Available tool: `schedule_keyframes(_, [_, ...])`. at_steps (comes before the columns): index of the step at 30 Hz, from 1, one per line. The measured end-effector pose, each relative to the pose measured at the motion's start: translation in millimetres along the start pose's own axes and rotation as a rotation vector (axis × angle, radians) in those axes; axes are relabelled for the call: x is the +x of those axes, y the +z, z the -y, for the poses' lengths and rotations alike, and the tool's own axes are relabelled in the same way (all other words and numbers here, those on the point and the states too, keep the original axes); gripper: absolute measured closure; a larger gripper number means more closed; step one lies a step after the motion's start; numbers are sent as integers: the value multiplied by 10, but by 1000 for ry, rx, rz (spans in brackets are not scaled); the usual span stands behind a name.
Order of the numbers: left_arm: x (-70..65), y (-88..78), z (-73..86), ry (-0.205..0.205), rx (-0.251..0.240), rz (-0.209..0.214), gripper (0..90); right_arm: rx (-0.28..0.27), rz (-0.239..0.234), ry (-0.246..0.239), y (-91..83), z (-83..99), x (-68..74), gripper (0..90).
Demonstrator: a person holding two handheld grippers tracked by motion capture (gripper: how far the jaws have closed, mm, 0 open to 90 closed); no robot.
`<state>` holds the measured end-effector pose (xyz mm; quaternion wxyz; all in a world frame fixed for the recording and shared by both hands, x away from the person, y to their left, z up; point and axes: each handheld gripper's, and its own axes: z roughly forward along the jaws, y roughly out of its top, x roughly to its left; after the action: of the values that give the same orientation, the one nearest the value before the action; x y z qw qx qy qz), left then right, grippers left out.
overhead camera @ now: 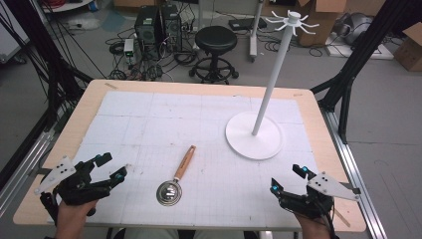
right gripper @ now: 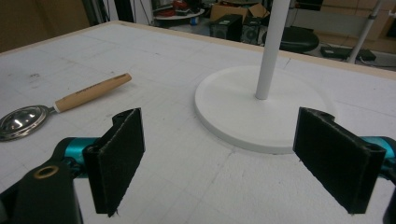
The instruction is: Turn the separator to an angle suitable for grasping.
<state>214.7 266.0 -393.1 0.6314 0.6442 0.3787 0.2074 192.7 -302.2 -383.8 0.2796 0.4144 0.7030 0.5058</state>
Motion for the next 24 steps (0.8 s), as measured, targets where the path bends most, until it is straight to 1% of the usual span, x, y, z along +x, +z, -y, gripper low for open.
schedule_keyframes(5, [8,24,-2,-17,-1,2,207,-1,1,5,9,7,-12,154])
schedule_keyframes(6, [7,31,-5,-14,1,-11,202,-1,-4,8,14,10,-17,154])
schedule_keyframes(7, [-1,32,-8,-21,-9,-41,202,2,-3,13,20,14,-19,154])
schedule_keyframes(8, [-1,32,-8,-21,-9,-41,199,4,-2,14,25,18,-25,154])
schedule_keyframes(9, [-10,38,-17,-31,-40,-67,199,9,-4,15,31,22,-30,154])
schedule_keyframes(11, [-13,53,-22,-32,-38,-60,225,8,-4,18,38,23,-32,154])
schedule_keyframes(12, [-16,90,-14,-35,-17,-25,280,11,-3,17,43,22,-40,154])
schedule_keyframes(13, [-16,90,-14,-35,-17,-25,354,11,-3,17,43,22,-40,154])
schedule_keyframes(14, [-34,145,1,-42,19,43,430,14,-3,22,49,23,-31,154])
schedule_keyframes(15, [-34,145,1,-42,19,43,539,15,-3,22,51,23,-27,154])
schedule_keyframes(16, [-56,179,1,-29,54,77,632,15,-2,21,53,23,-23,154])
schedule_keyframes(17, [-127,265,4,13,107,113,689,16,-1,19,54,24,-20,154])
schedule_keyframes(18, [-166,313,8,30,126,126,751,19,-1,20,53,24,-17,154])
schedule_keyframes(20, [-235,415,19,58,161,145,827,23,2,18,53,20,-16,154])
schedule_keyframes(21, [-270,467,25,68,177,149,852,21,4,17,50,16,-15,154])
schedule_keyframes(22, [-270,467,25,68,177,149,869,18,7,16,45,12,-15,154])
schedule_keyframes(23, [-326,580,38,75,195,143,884,17,9,16,38,9,-15,154])
schedule_keyframes(24, [-353,650,52,73,206,139,887,14,9,20,33,9,-17,154])
